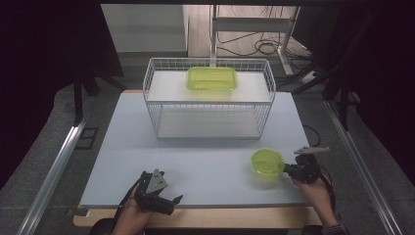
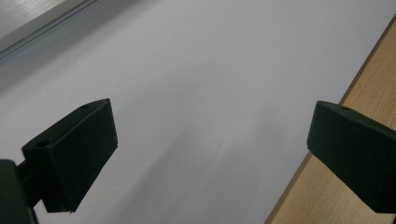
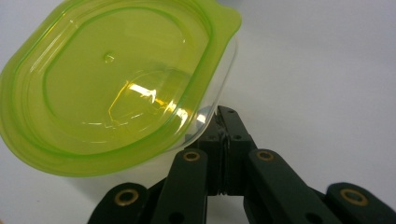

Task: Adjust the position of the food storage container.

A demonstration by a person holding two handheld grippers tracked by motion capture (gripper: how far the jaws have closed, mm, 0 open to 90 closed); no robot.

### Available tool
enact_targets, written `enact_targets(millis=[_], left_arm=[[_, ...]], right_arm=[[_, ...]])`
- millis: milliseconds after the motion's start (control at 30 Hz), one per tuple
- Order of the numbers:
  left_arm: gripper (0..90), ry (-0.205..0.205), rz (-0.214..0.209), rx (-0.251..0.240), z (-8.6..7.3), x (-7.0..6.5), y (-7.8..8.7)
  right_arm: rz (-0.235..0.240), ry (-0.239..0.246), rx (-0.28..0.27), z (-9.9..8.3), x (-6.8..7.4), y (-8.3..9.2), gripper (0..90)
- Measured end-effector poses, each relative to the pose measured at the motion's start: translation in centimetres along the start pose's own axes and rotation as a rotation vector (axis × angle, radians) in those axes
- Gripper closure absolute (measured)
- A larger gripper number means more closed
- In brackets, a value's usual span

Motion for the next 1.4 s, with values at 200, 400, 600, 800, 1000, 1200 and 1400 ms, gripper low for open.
enact_targets(millis=[200,400,600,800,1000,1200,1400], left_arm=[[1.9,-0.003,-0.001,0.004,0.0,0.0,0.0],[1.9,-0.004,-0.001,0.005,0.0,0.0,0.0],[1.9,-0.007,-0.001,0.005,0.0,0.0,0.0],[1.9,-0.009,0.0,0.006,0.0,0.0,-0.1],[1.9,-0.01,-0.001,0.004,0.0,0.0,-0.1],[1.9,-0.01,-0.001,0.004,0.0,-0.1,-0.1],[1.9,-0.012,-0.002,0.003,0.0,-0.1,-0.1]], right_arm=[[0.043,0.021,0.001,0.4,1.4,-0.9,88.7],[0.074,0.031,0.004,0.8,2.4,-1.6,88.6],[0.099,0.042,0.015,1.4,3.7,-2.6,88.7],[0.121,0.062,0.014,2.0,5.3,-3.8,88.7],[0.141,0.085,0.027,2.6,6.7,-5.2,88.7],[0.172,0.108,0.041,3.2,8.5,-6.6,88.7],[0.196,0.117,0.046,3.5,9.7,-7.6,88.7]])
Point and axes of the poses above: each handheld gripper's, and its own axes: y roughly backward along the jaws, z roughly out of its top, x roughly to its left, the point moved 3 cm from there along -y, roughly forward along the jaws, and after that the axes turned 8 degrees about -y, right-handed, at the moved point
